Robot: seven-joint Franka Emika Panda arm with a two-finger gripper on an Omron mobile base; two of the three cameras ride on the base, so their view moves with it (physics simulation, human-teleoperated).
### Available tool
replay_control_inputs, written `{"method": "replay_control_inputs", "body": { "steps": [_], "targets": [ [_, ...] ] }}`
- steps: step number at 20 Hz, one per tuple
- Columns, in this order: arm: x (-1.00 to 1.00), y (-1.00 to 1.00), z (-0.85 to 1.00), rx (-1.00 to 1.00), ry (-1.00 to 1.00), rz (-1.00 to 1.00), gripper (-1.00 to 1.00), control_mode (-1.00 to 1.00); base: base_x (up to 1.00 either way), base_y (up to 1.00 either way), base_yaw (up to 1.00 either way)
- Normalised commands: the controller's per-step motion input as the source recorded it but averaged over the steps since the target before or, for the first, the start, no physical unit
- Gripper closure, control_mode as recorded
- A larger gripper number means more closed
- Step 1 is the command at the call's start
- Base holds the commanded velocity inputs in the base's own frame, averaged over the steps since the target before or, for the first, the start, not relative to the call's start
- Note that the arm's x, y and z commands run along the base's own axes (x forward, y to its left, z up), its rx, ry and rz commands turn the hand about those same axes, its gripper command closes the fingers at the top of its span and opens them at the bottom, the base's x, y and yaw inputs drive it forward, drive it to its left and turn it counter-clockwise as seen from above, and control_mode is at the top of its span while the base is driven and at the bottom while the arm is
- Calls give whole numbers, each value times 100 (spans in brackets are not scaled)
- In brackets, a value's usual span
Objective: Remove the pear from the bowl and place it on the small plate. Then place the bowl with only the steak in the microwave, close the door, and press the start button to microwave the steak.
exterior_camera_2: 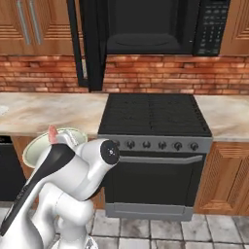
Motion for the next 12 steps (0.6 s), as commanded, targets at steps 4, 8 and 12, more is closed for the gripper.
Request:
{"method": "replay_control_inputs", "body": {
  "steps": [4, 8, 12],
  "targets": [
    [0, 0, 0, 0, 0, 0, 100, 100, 32, -100, -9],
    [0, 0, 0, 0, 0, 0, 100, 100, 62, -95, -2],
    [0, 0, 0, 0, 0, 0, 100, 100, 94, -67, 1]
  ]
}}
